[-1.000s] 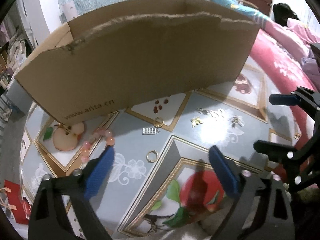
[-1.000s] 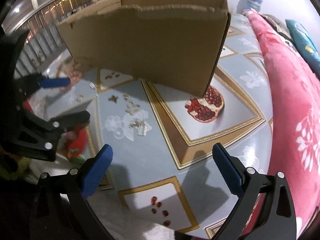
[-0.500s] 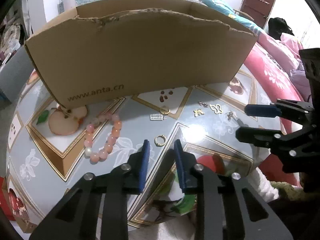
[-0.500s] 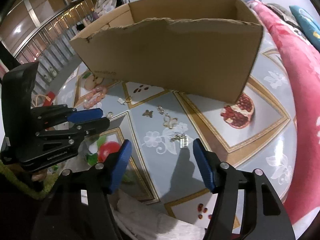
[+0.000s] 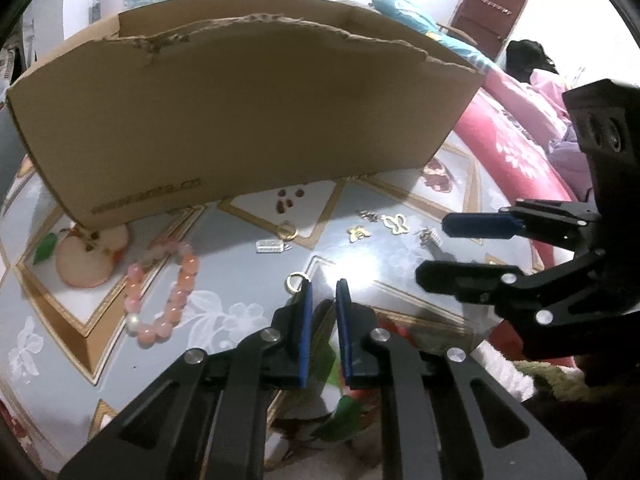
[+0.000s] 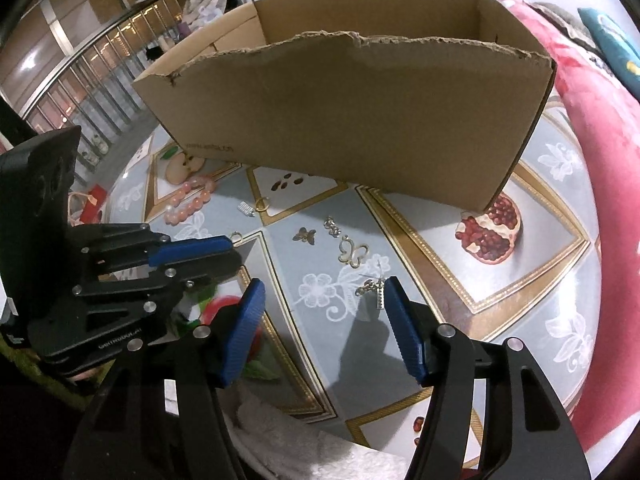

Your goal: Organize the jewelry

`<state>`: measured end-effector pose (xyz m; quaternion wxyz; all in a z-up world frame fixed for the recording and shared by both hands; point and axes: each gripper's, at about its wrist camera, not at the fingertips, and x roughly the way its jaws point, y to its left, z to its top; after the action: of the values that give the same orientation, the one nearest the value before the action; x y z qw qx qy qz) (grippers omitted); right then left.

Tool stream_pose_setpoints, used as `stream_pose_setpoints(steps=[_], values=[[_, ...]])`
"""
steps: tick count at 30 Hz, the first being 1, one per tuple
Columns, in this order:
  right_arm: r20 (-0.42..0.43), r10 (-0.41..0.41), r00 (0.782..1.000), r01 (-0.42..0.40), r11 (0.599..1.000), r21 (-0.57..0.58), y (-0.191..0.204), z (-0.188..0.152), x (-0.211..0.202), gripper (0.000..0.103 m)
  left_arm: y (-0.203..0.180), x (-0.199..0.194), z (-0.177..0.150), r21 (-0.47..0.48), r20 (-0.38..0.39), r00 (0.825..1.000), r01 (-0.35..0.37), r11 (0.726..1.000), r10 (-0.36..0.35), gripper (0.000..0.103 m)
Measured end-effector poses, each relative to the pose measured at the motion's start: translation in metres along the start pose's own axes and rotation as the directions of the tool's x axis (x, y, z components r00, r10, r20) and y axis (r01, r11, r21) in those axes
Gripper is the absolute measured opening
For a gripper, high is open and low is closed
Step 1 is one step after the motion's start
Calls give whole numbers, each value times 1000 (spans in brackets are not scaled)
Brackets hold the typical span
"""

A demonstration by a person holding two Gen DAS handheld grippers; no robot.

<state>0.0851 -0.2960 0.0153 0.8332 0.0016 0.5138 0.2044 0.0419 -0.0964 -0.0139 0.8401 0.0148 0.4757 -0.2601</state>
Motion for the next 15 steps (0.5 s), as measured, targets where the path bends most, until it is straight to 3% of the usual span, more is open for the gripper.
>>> stream_pose_setpoints(steps=[3,8,11,15], values=[[3,5,1000,-5,1000,-1,2,1,2,58,-4,1,-1,23,12,1000,10,1000,-11,11],[10,15,1000,-15,1000,-5,2,1,1,58,-9,-10,-2,124,52,998,-53,991,47,11],[10,26,1000,-26,1000,-3,2,1,2,58,-10,-7,-1,202,41,994,-104,974,98,12],[13,31,999,-31,1000,-3,2,1,2,58,-6,-1,0,237,25,994,-111,965,108,12]])
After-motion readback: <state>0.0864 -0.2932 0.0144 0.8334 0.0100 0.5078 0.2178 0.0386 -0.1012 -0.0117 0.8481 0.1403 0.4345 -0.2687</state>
